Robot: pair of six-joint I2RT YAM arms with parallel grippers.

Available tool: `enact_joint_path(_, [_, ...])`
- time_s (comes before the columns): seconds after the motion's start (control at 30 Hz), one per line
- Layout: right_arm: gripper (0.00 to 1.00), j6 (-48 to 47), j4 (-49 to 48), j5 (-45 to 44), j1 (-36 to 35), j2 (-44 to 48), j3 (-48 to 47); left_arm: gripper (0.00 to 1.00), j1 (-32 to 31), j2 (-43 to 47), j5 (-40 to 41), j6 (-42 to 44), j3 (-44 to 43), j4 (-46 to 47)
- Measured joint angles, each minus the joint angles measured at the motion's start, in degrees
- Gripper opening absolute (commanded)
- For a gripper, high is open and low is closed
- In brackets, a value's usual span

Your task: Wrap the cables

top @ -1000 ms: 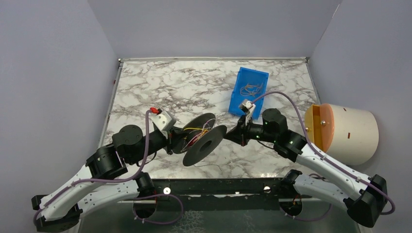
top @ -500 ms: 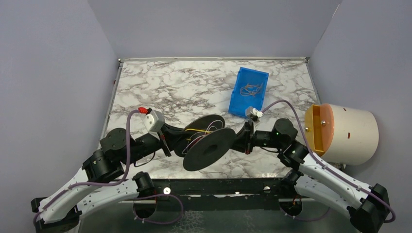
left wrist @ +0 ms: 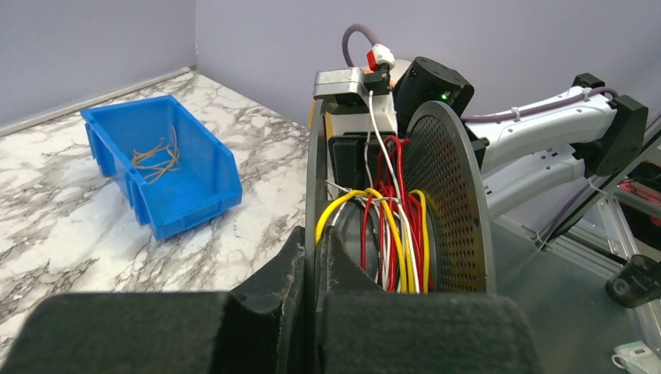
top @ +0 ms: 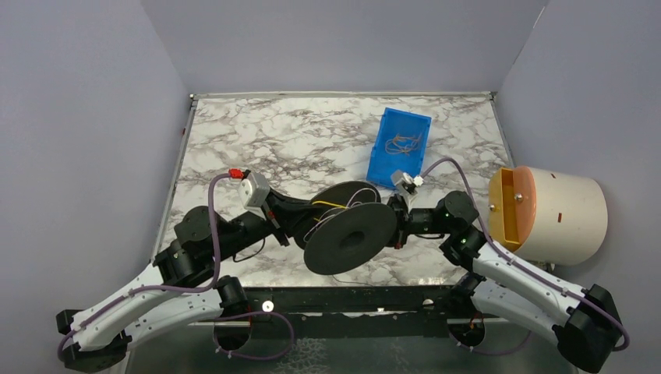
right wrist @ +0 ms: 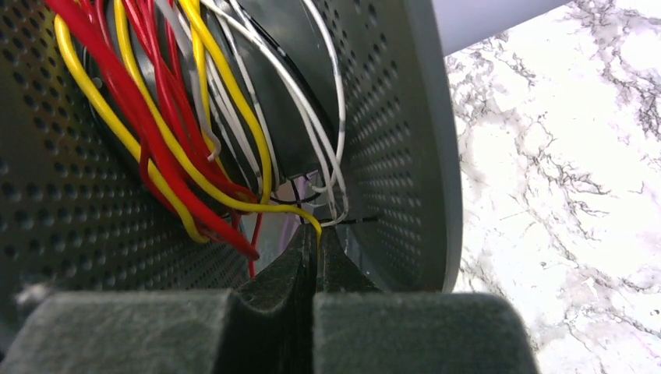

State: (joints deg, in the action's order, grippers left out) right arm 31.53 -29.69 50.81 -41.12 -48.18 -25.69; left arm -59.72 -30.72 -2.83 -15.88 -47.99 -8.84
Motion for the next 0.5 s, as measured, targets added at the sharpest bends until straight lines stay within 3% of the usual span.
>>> enact_joint_path(0.5, [0.01, 4.87, -7.08, 1.92, 1.07, -4.85, -0.37, 0.00, 0.42, -6.36, 3.58, -2.16, 1.22, 11.69])
